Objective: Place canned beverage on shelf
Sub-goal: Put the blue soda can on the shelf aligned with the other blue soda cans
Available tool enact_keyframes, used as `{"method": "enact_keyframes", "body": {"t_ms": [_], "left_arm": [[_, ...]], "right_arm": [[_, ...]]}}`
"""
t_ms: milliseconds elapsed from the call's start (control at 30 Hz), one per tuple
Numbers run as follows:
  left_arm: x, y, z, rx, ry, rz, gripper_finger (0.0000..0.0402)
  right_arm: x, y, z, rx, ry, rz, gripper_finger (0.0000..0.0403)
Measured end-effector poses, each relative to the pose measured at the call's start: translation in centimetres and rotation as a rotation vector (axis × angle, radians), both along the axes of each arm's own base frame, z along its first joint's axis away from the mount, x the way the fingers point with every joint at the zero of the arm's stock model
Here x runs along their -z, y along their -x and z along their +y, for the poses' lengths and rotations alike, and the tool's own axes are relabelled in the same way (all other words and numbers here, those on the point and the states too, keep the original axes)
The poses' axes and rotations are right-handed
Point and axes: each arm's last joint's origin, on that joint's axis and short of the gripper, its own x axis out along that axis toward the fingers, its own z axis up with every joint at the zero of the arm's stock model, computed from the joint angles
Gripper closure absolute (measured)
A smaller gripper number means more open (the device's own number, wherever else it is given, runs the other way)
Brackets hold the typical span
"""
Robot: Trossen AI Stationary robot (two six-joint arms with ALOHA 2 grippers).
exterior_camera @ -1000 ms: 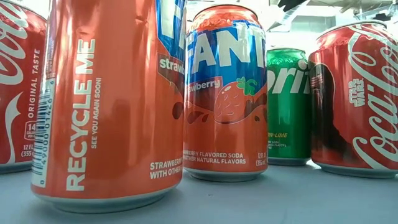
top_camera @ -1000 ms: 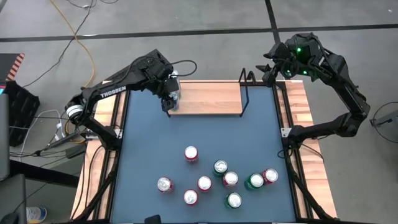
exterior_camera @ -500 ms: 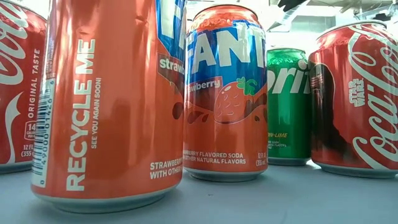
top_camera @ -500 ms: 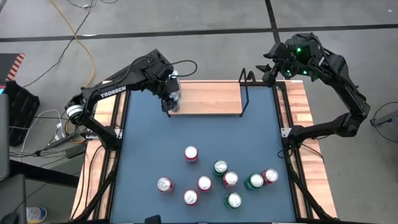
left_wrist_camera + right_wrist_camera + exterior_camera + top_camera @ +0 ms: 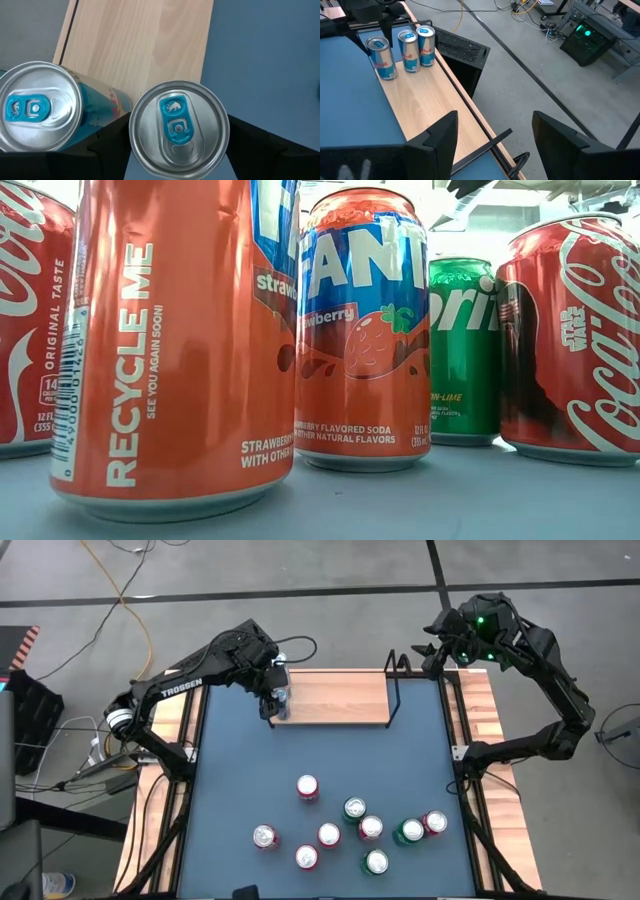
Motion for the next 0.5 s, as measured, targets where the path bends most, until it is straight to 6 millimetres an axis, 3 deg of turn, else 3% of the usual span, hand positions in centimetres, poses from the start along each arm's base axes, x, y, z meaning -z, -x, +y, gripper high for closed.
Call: {"method": "enact_keyframes", "body": {"t_ms": [300, 500], "left_arm": [[-0.1, 0.1, 0.0, -0.015, 0.000, 0.013, 0.0134], [-2.0, 0.1, 0.1, -0.013, -0.045, 0.012, 0.0134]], "right_arm": [[0.0, 0.0, 0.0, -0.007, 0.008, 0.008, 0.0163], [0.0, 0.0, 0.0, -0.009, 0.011, 0.011, 0.0163]]}}
